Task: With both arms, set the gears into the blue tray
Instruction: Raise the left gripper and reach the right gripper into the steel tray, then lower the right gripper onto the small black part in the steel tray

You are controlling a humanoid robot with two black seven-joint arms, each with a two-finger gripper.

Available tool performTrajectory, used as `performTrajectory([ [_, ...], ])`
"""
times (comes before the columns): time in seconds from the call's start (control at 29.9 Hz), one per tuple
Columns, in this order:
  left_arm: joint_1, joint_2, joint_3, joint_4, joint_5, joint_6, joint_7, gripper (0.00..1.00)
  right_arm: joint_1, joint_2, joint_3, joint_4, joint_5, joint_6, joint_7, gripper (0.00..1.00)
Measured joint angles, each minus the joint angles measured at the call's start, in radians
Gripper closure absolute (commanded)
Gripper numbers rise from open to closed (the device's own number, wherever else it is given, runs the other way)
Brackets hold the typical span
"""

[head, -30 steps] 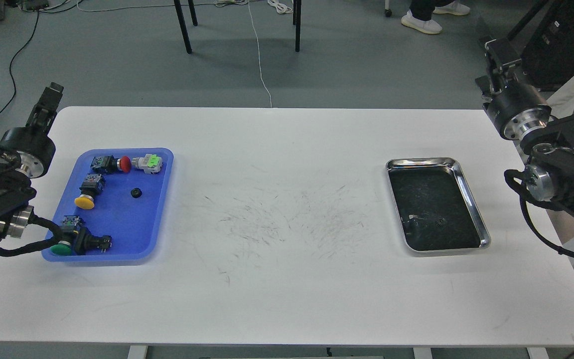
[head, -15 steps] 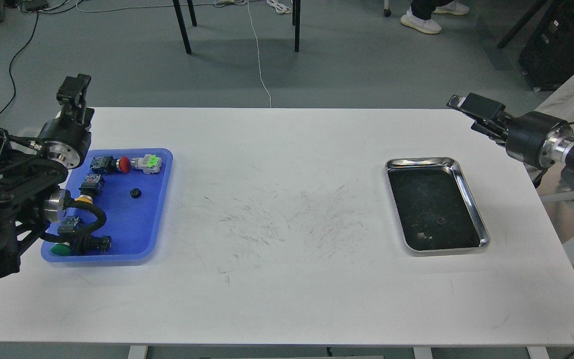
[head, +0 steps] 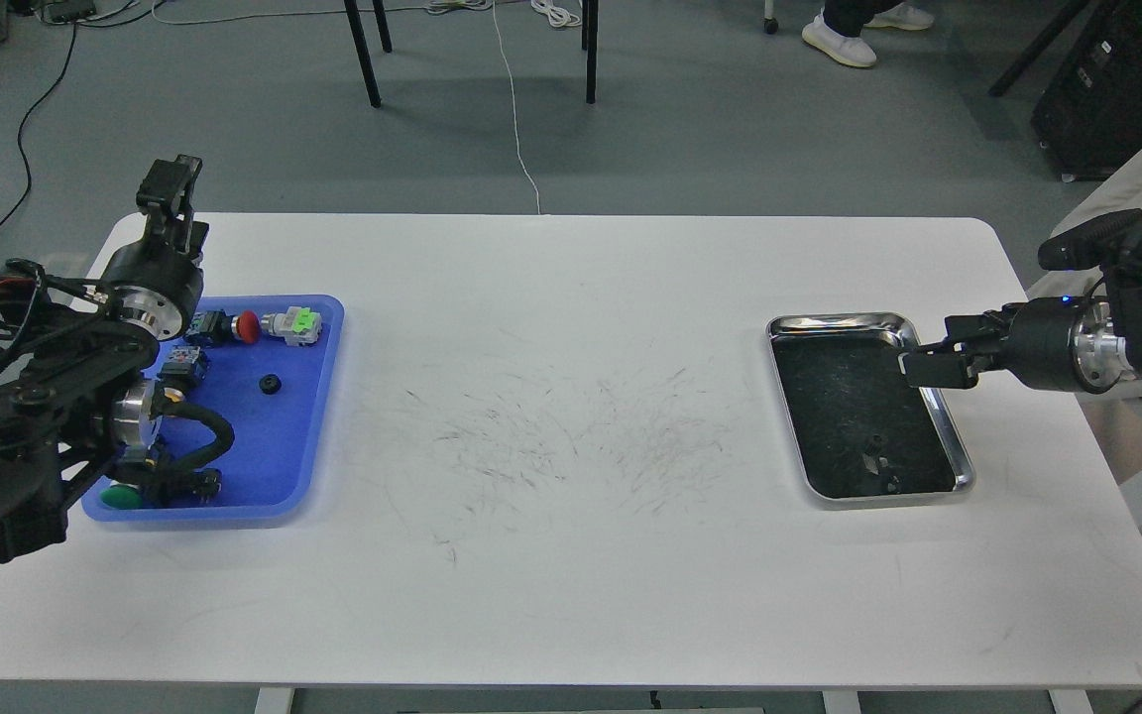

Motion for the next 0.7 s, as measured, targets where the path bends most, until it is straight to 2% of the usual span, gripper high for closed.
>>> performTrajectory([
  [0.1,0.0,0.0,0.001,0.005,0.0,-0.001,0.0,0.16,-0.027,0.021,-0.01,-0.034,-0.035,0.0,0.035,0.1],
  [0.17,0.0,0.0,0.001,0.008,0.001,-0.001,0.0,0.16,-0.036,0.031,-0.013,-0.041,-0.084,0.0,0.043,0.12],
  [0.33,0.002,0.0,0.002,0.009,0.002,-0.002,0.0,0.16,-0.052,0.06,-0.016,-0.052,-0.162,0.0,0.045,0.12],
  [0.4,0.002,0.0,0.002,0.01,0.002,-0.002,0.0,0.16,-0.059,0.087,-0.019,-0.062,-0.17,0.001,0.046,0.15],
  [0.7,0.0,0.007,-0.022,0.009,-0.019,-0.004,0.0,0.15,-0.082,0.211,-0.058,-0.174,-0.174,0.001,0.045,0.16],
])
